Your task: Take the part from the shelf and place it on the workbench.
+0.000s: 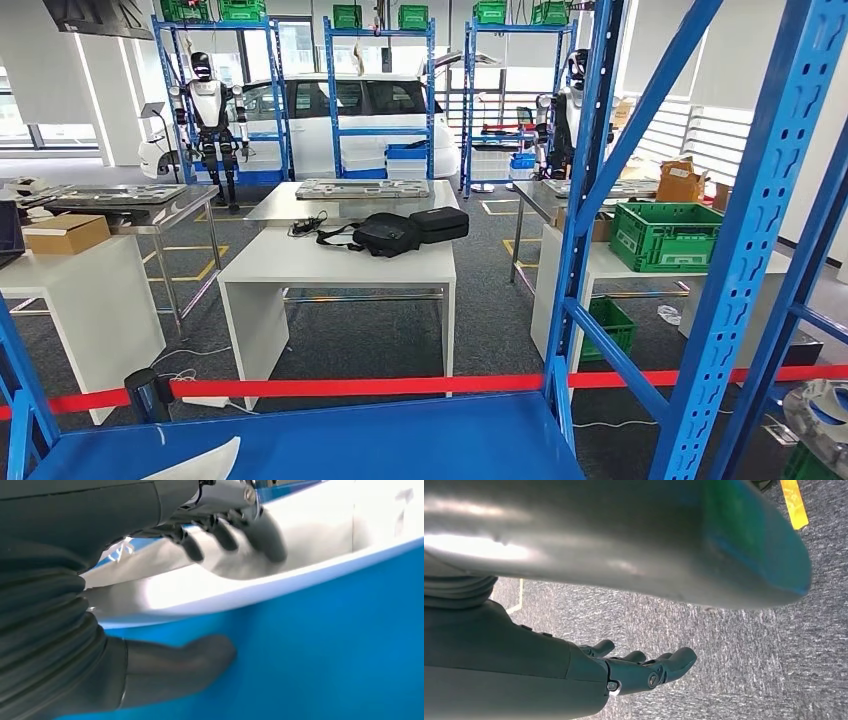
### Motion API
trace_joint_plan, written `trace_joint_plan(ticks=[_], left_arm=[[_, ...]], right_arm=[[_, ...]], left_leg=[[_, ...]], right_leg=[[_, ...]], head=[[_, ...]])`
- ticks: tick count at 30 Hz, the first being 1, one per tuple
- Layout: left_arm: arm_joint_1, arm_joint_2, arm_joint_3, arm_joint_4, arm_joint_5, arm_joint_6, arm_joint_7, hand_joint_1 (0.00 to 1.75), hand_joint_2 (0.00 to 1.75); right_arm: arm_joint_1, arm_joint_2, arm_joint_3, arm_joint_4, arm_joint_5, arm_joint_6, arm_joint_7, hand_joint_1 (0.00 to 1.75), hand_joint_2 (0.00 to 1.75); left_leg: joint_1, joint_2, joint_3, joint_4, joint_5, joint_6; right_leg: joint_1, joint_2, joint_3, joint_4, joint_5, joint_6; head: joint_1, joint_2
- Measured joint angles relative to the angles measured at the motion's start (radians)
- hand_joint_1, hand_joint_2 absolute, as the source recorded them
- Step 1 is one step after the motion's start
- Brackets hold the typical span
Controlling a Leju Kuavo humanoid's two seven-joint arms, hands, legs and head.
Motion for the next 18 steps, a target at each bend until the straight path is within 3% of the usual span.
trace_joint_plan(ticks=[18], left_arm=[[-0.005, -0.030, 0.020, 0.000, -0.035, 0.014, -0.008, 1.75, 1.75]], right_arm=[[0.000, 0.000, -0.012, 0.000, 0.000, 0.001, -0.006, 0.00, 0.00]], left_leg=[[0.000, -0.001, 0.003, 0.000, 0.000, 0.000]], right_leg=[[0.000, -0.001, 0.003, 0.000, 0.000, 0.000]], head=[[0.000, 0.000]])
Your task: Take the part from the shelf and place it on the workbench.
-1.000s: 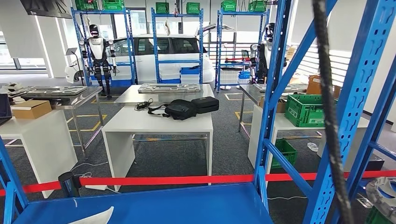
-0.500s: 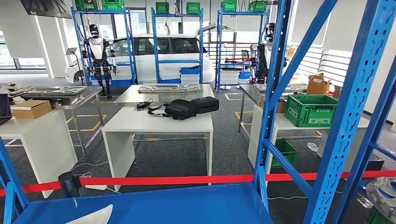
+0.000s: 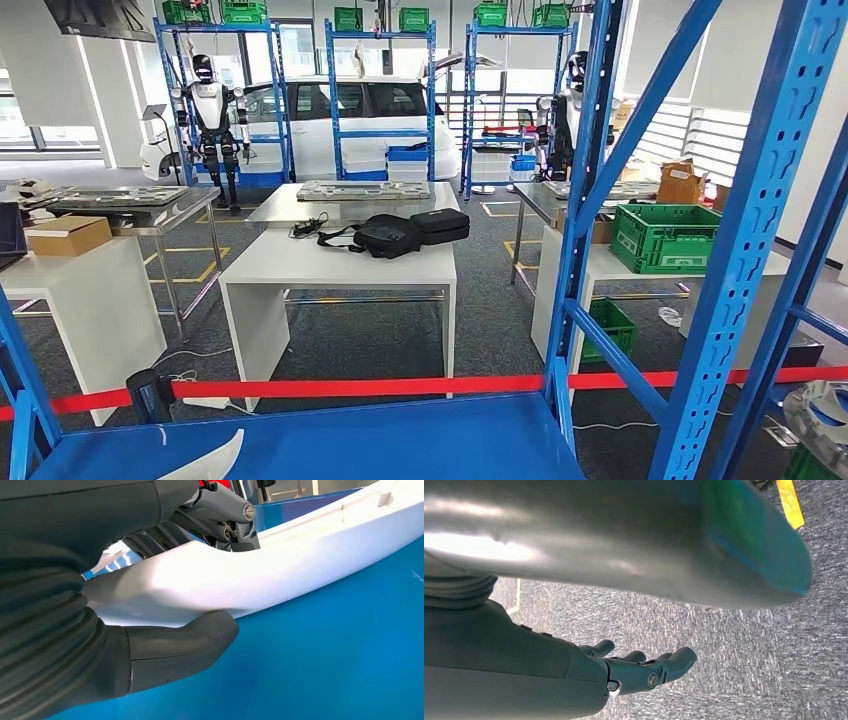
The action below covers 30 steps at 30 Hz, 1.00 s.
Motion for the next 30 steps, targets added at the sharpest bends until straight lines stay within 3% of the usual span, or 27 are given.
trace_joint_plan(ticks=[5, 10, 14, 17, 20, 23, 30], left_arm=[[-0.002, -0.010, 0.010, 0.000, -0.008, 0.004, -0.022, 1.75, 1.75], [-0.016, -0.037, 0.028, 0.001, -0.003, 0.000, -0.101, 1.75, 1.75], [-0.012, -0.063, 0.056, -0.010, 0.035, 0.085, -0.181, 1.75, 1.75], [0.009, -0.080, 0.109, -0.041, 0.127, 0.088, -0.239, 1.75, 1.75], [0.040, -0.092, 0.183, -0.097, 0.242, 0.016, -0.268, 1.75, 1.75], [0.079, -0.106, 0.265, -0.192, 0.394, -0.117, -0.282, 1.75, 1.75], [0.150, -0.154, 0.420, -0.421, 0.729, -0.383, -0.257, 1.75, 1.75]], right_arm=[[0.000, 0.000, -0.005, 0.000, -0.001, -0.001, -0.003, 0.00, 0.00], [-0.001, 0.000, -0.011, 0.000, -0.003, -0.002, -0.006, 0.00, 0.00], [-0.001, 0.002, -0.020, 0.000, 0.000, -0.011, -0.007, 0.00, 0.00], [-0.001, 0.004, -0.022, 0.000, 0.005, -0.014, -0.009, 0.00, 0.00], [0.000, 0.005, -0.022, 0.000, 0.011, -0.016, -0.008, 0.00, 0.00], [-0.001, 0.005, -0.023, 0.000, 0.017, -0.018, -0.006, 0.00, 0.00], [0.000, 0.005, -0.030, 0.000, 0.019, -0.015, -0.005, 0.00, 0.00]], left_leg=[[0.000, 0.000, 0.000, 0.000, 0.000, 0.000], [0.000, -0.001, 0.001, 0.000, 0.000, 0.000], [0.000, -0.001, 0.001, 0.000, 0.000, 0.000], [0.000, -0.001, 0.001, 0.000, 0.000, 0.000], [0.000, 0.000, 0.000, 0.000, 0.000, 0.000], [0.000, 0.000, 0.000, 0.000, 0.000, 0.000], [0.000, 0.000, 0.000, 0.000, 0.000, 0.000]], right_leg=[[0.000, -0.001, 0.000, 0.000, 0.000, 0.000], [0.000, -0.002, 0.001, 0.000, 0.000, 0.000], [0.000, -0.002, 0.001, 0.000, 0.000, 0.000], [0.000, -0.001, 0.000, 0.000, 0.000, 0.000], [0.000, 0.000, 0.000, 0.000, 0.000, 0.000], [0.000, 0.000, 0.000, 0.000, 0.000, 0.000], [0.000, -0.001, -0.001, 0.000, 0.000, 0.000]], head=[[0.000, 0.000], [0.000, 0.000], [0.000, 0.000], [0.000, 0.000], [0.000, 0.000], [0.000, 0.000], [0.000, 0.000]])
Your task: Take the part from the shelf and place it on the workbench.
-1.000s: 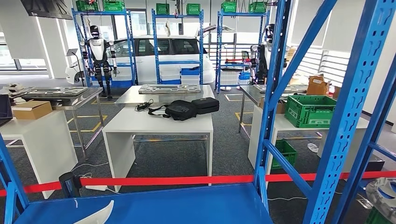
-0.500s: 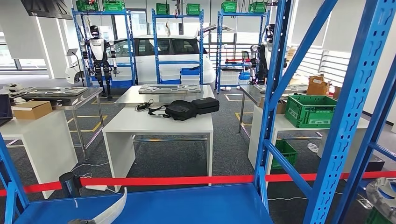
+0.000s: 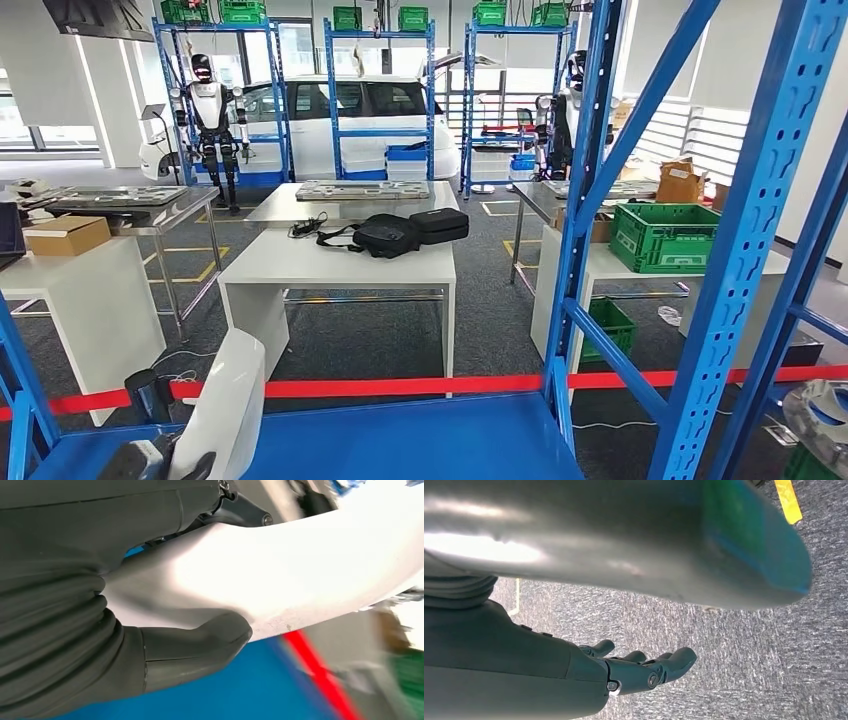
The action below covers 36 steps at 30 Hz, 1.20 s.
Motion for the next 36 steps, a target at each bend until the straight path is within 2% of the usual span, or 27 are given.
trace_joint_plan(ticks=[3, 7, 14, 17, 20, 22, 23, 24, 26, 27, 28, 29, 30, 32, 33, 36], left_arm=[[0.038, -0.034, 0.045, -0.136, 0.196, -0.130, 0.057, 1.75, 1.75], [0.072, -0.066, 0.066, -0.297, 0.358, -0.196, 0.145, 1.75, 1.75], [0.113, -0.113, 0.056, -0.483, 0.697, -0.346, 0.286, 1.75, 1.75], [0.118, -0.144, 0.016, -0.557, 0.807, -0.376, 0.326, 1.75, 1.75], [0.118, -0.169, -0.019, -0.603, 0.842, -0.392, 0.332, 1.75, 1.75], [0.118, -0.186, -0.037, -0.624, 0.848, -0.398, 0.334, 1.75, 1.75], [0.117, -0.193, -0.045, -0.633, 0.850, -0.402, 0.336, 1.75, 1.75], [0.117, -0.201, -0.053, -0.639, 0.849, -0.405, 0.338, 1.75, 1.75], [0.118, -0.213, -0.068, -0.647, 0.844, -0.408, 0.346, 1.75, 1.75], [0.119, -0.218, -0.075, -0.650, 0.839, -0.408, 0.349, 1.75, 1.75], [0.121, -0.223, -0.081, -0.652, 0.833, -0.408, 0.353, 1.75, 1.75], [0.122, -0.227, -0.086, -0.654, 0.826, -0.407, 0.356, 1.75, 1.75], [0.123, -0.231, -0.091, -0.656, 0.820, -0.404, 0.359, 1.75, 1.75], [0.123, -0.239, -0.099, -0.657, 0.806, -0.397, 0.361, 1.75, 1.75], [0.123, -0.243, -0.103, -0.657, 0.799, -0.394, 0.361, 1.75, 1.75], [0.123, -0.250, -0.109, -0.656, 0.780, -0.390, 0.355, 1.75, 1.75]], right_arm=[[0.000, 0.000, -0.005, 0.000, -0.001, 0.001, -0.003, 0.00, 0.00], [0.001, 0.002, -0.017, 0.000, -0.002, 0.001, -0.005, 0.00, 0.00], [0.000, 0.005, -0.039, 0.000, -0.024, -0.004, -0.003, 0.00, 0.00], [0.000, 0.010, -0.061, 0.000, -0.051, -0.006, -0.014, 0.00, 0.00], [0.000, 0.018, -0.082, 0.000, -0.067, -0.008, -0.009, 0.00, 0.00], [0.000, 0.022, -0.092, 0.000, -0.071, -0.013, 0.006, 0.00, 0.00], [0.000, 0.025, -0.096, 0.000, -0.072, -0.016, 0.013, 0.00, 0.00], [-0.001, 0.028, -0.099, 0.000, -0.073, -0.019, 0.018, 0.00, 0.00], [0.000, 0.033, -0.102, 0.000, -0.073, -0.024, 0.023, 0.00, 0.00], [0.001, 0.034, -0.104, 0.000, -0.074, -0.026, 0.024, 0.00, 0.00], [0.002, 0.035, -0.106, 0.000, -0.074, -0.029, 0.024, 0.00, 0.00], [0.002, 0.035, -0.109, 0.000, -0.073, -0.031, 0.024, 0.00, 0.00], [0.002, 0.035, -0.111, 0.000, -0.073, -0.033, 0.023, 0.00, 0.00], [0.000, 0.035, -0.115, 0.000, -0.071, -0.035, 0.016, 0.00, 0.00], [-0.002, 0.036, -0.116, 0.000, -0.071, -0.035, 0.010, 0.00, 0.00], [-0.005, 0.037, -0.117, 0.000, -0.070, -0.036, -0.003, 0.00, 0.00]], left_leg=[[0.000, -0.001, 0.000, 0.000, 0.000, 0.000], [-0.001, 0.000, 0.000, 0.000, 0.000, 0.000], [-0.002, -0.001, 0.000, 0.001, -0.001, 0.001], [-0.006, -0.002, -0.001, 0.005, -0.005, 0.007], [-0.010, -0.001, -0.001, 0.005, -0.008, 0.013], [-0.005, 0.002, 0.004, -0.006, -0.002, 0.021], [-0.002, 0.004, 0.007, -0.012, 0.001, 0.025], [0.001, 0.006, 0.009, -0.017, 0.003, 0.029], [0.001, 0.009, 0.007, -0.018, 0.004, 0.032], [0.001, 0.010, 0.006, -0.016, 0.004, 0.031], [0.001, 0.010, 0.004, -0.015, 0.004, 0.031], [0.002, 0.010, 0.003, -0.012, 0.004, 0.029], [0.004, 0.010, 0.000, -0.007, 0.004, 0.026], [0.007, 0.008, -0.007, 0.004, 0.005, 0.013], [0.006, 0.007, -0.011, 0.009, 0.007, 0.006], [0.004, 0.004, -0.021, 0.010, 0.020, -0.020]], right_leg=[[0.000, 0.000, 0.000, 0.000, 0.000, 0.000], [0.000, 0.000, 0.000, 0.000, 0.000, 0.000], [-0.001, -0.001, 0.000, -0.001, 0.000, 0.001], [-0.006, -0.001, 0.002, -0.004, -0.001, 0.008], [-0.010, 0.000, 0.004, -0.006, -0.001, 0.017], [-0.010, 0.000, 0.003, 0.002, -0.009, 0.022], [-0.009, -0.001, -0.008, 0.027, -0.026, 0.024], [-0.008, -0.003, -0.030, 0.073, -0.053, 0.025], [-0.008, -0.005, -0.103, 0.212, -0.113, 0.027], [-0.009, -0.005, -0.136, 0.269, -0.127, 0.029], [-0.010, -0.005, -0.154, 0.294, -0.120, 0.030], [-0.011, -0.006, -0.153, 0.277, -0.092, 0.031], [-0.014, -0.007, -0.131, 0.222, -0.051, 0.032], [-0.016, -0.007, -0.081, 0.100, 0.010, 0.033], [-0.015, -0.006, -0.068, 0.065, 0.025, 0.029], [-0.012, -0.002, -0.082, 0.062, 0.035, 0.003]], head=[[0.000, 0.000], [0.000, 0.000], [0.000, 0.000], [0.000, 0.000], [0.000, 0.000], [0.000, 0.000], [0.001, 0.000], [0.001, 0.000], [0.002, 0.000], [0.002, 0.000], [0.003, 0.000], [0.003, 0.000], [0.003, 0.000], [0.003, 0.000], [0.003, 0.000], [0.002, 0.000]])
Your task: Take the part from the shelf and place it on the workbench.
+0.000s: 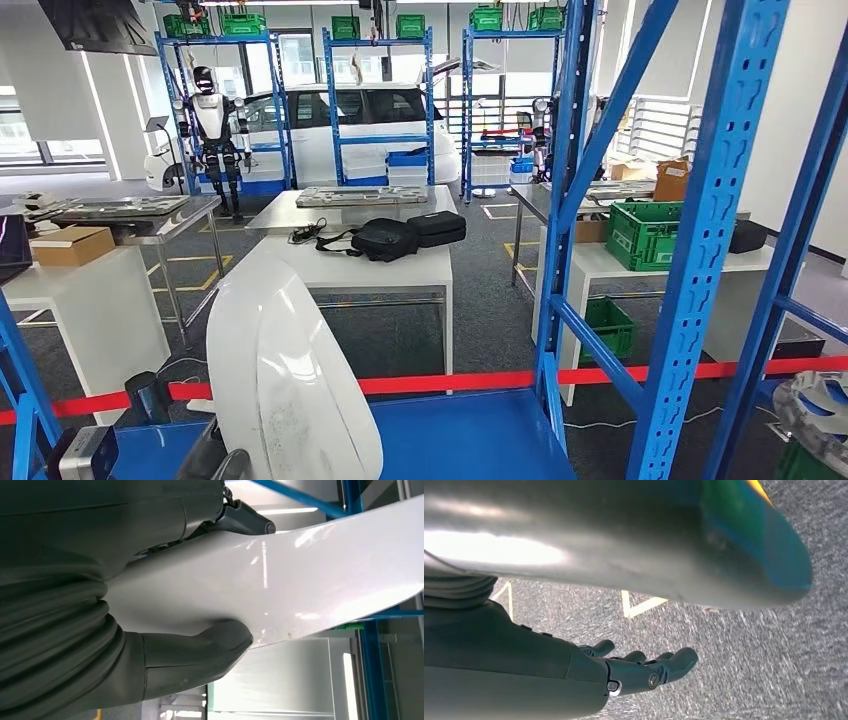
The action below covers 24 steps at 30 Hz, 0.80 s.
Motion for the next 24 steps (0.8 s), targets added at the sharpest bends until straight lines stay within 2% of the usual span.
trace_joint_plan(ticks=[1, 2, 3, 5, 6, 7, 8, 9, 11, 12, 13, 16, 17, 18, 19, 20, 21, 22, 23, 24], left_arm=[[0.000, -0.001, -0.001, 0.001, -0.003, 0.001, -0.002, 1.75, 1.75], [0.000, -0.002, -0.003, 0.003, -0.005, 0.002, -0.003, 1.75, 1.75], [0.000, -0.002, -0.004, 0.005, -0.007, 0.003, -0.004, 1.75, 1.75], [0.000, -0.002, -0.006, 0.009, -0.014, 0.004, -0.006, 1.75, 1.75], [0.000, -0.001, -0.006, 0.012, -0.018, 0.005, -0.009, 1.75, 1.75], [0.002, -0.001, -0.007, 0.015, -0.024, 0.005, -0.013, 1.75, 1.75], [0.003, 0.000, -0.007, 0.017, -0.030, 0.006, -0.018, 1.75, 1.75], [0.006, 0.003, -0.007, 0.018, -0.038, 0.008, -0.025, 1.75, 1.75], [0.019, 0.013, 0.000, 0.011, -0.054, 0.016, -0.043, 1.75, 1.75], [0.030, 0.022, 0.007, 0.003, -0.061, 0.019, -0.054, 1.75, 1.75], [0.042, 0.032, 0.017, -0.006, -0.066, 0.020, -0.064, 1.75, 1.75], [0.075, 0.063, 0.049, -0.031, -0.072, 0.020, -0.081, 1.75, 1.75], [0.082, 0.070, 0.056, -0.036, -0.072, 0.020, -0.082, 1.75, 1.75], [0.089, 0.075, 0.062, -0.041, -0.073, 0.022, -0.084, 1.75, 1.75], [0.097, 0.080, 0.067, -0.046, -0.074, 0.024, -0.085, 1.75, 1.75], [0.105, 0.084, 0.072, -0.049, -0.077, 0.026, -0.087, 1.75, 1.75], [0.113, 0.087, 0.075, -0.051, -0.083, 0.028, -0.088, 1.75, 1.75], [0.118, 0.087, 0.077, -0.051, -0.091, 0.028, -0.088, 1.75, 1.75], [0.119, 0.085, 0.078, -0.051, -0.100, 0.027, -0.088, 1.75, 1.75], [0.117, 0.081, 0.077, -0.049, -0.108, 0.027, -0.088, 1.75, 1.75]], right_arm=[[-0.001, 0.000, 0.000, 0.000, 0.000, 0.000, -0.002, 0.00, 0.00], [-0.002, 0.000, 0.000, 0.000, 0.001, 0.000, -0.004, 0.00, 0.00], [-0.002, 0.000, -0.001, 0.000, 0.001, 0.000, -0.007, 0.00, 0.00], [-0.002, 0.000, -0.001, 0.000, 0.003, 0.002, -0.015, 0.00, 0.00], [-0.002, 0.000, -0.001, 0.000, 0.005, 0.003, -0.019, 0.00, 0.00], [-0.002, 0.000, -0.001, 0.000, 0.007, 0.005, -0.022, 0.00, 0.00], [-0.002, 0.000, -0.001, 0.000, 0.012, 0.007, -0.024, 0.00, 0.00], [-0.002, 0.000, -0.001, 0.000, 0.018, 0.010, -0.025, 0.00, 0.00], [-0.002, 0.000, 0.000, 0.000, 0.038, 0.017, -0.024, 0.00, 0.00], [-0.002, 0.000, 0.000, 0.000, 0.047, 0.019, -0.024, 0.00, 0.00], [-0.002, 0.000, 0.001, 0.000, 0.055, 0.021, -0.023, 0.00, 0.00], [0.000, -0.001, 0.002, 0.000, 0.069, 0.026, -0.022, 0.00, 0.00], [0.000, -0.002, 0.003, 0.000, 0.073, 0.028, -0.022, 0.00, 0.00], [0.000, -0.003, 0.005, 0.000, 0.078, 0.029, -0.021, 0.00, 0.00], [0.000, -0.004, 0.009, 0.000, 0.083, 0.030, -0.019, 0.00, 0.00], [-0.001, -0.005, 0.013, 0.000, 0.087, 0.032, -0.017, 0.00, 0.00], [-0.002, -0.007, 0.016, 0.000, 0.087, 0.033, -0.015, 0.00, 0.00], [-0.002, -0.010, 0.018, 0.000, 0.082, 0.033, -0.013, 0.00, 0.00], [-0.002, -0.012, 0.019, 0.000, 0.076, 0.032, -0.011, 0.00, 0.00], [-0.003, -0.015, 0.019, 0.000, 0.069, 0.031, -0.007, 0.00, 0.00]], left_leg=[[0.001, 0.000, -0.006, 0.002, -0.004, -0.007], [0.003, 0.002, -0.016, 0.018, -0.021, -0.013], [0.005, 0.003, -0.031, 0.052, -0.053, -0.017], [0.005, 0.004, -0.072, 0.171, -0.139, -0.022], [0.005, 0.004, -0.086, 0.230, -0.168, -0.024], [0.005, 0.004, -0.088, 0.265, -0.180, -0.024], [0.005, 0.004, -0.071, 0.265, -0.173, -0.021], [0.004, 0.004, -0.034, 0.225, -0.155, -0.017], [-0.001, 0.005, 0.069, 0.083, -0.125, -0.004], [-0.005, 0.005, 0.106, 0.027, -0.118, 0.001], [-0.009, 0.006, 0.126, -0.008, -0.118, 0.005], [-0.013, 0.008, 0.119, -0.027, -0.103, 0.022], [-0.010, 0.008, 0.115, -0.031, -0.093, 0.031], [-0.007, 0.009, 0.108, -0.034, -0.082, 0.039], [-0.006, 0.010, 0.100, -0.035, -0.072, 0.044], [-0.006, 0.010, 0.087, -0.033, -0.064, 0.048], [-0.007, 0.010, 0.073, -0.031, -0.055, 0.049], [-0.007, 0.011, 0.058, -0.027, -0.047, 0.049], [-0.007, 0.011, 0.042, -0.022, -0.039, 0.048], [-0.007, 0.011, 0.026, -0.016, -0.031, 0.047]], right_leg=[[0.000, -0.001, -0.006, -0.001, 0.005, -0.010], [0.000, -0.002, -0.013, -0.002, 0.013, -0.019], [-0.001, -0.003, -0.022, -0.004, 0.022, -0.027], [0.002, -0.005, -0.041, -0.003, 0.037, -0.035], [0.004, -0.006, -0.052, -0.003, 0.045, -0.036], [0.007, -0.007, -0.062, -0.002, 0.053, -0.036], [0.009, -0.007, -0.072, -0.002, 0.060, -0.036], [0.011, -0.007, -0.081, -0.001, 0.067, -0.035], [0.014, -0.007, -0.092, -0.001, 0.079, -0.030], [0.014, -0.006, -0.095, -0.002, 0.085, -0.026], [0.014, -0.005, -0.096, -0.003, 0.092, -0.020], [0.011, -0.004, -0.100, -0.008, 0.103, 0.000], [0.011, -0.005, -0.106, 0.003, 0.088, 0.005], [0.011, -0.005, -0.117, 0.032, 0.057, 0.008], [0.010, -0.006, -0.133, 0.080, 0.012, 0.011], [0.010, -0.006, -0.151, 0.141, -0.035, 0.013], [0.009, -0.006, -0.167, 0.203, -0.069, 0.016], [0.009, -0.006, -0.172, 0.245, -0.082, 0.018], [0.009, -0.006, -0.163, 0.257, -0.075, 0.018], [0.009, -0.006, -0.134, 0.231, -0.051, 0.018]], head=[[-0.001, 0.000], [-0.001, 0.000], [-0.002, 0.000], [-0.004, 0.000], [-0.004, 0.000], [-0.004, 0.000], [-0.005, 0.000], [-0.005, 0.000], [-0.005, 0.000], [-0.004, 0.000], [-0.005, 0.000], [-0.005, 0.000], [-0.004, 0.000], [-0.004, 0.000], [-0.003, 0.000], [-0.002, 0.000], [-0.001, 0.000], [-0.001, 0.000], [-0.001, 0.000], [-0.001, 0.000]])
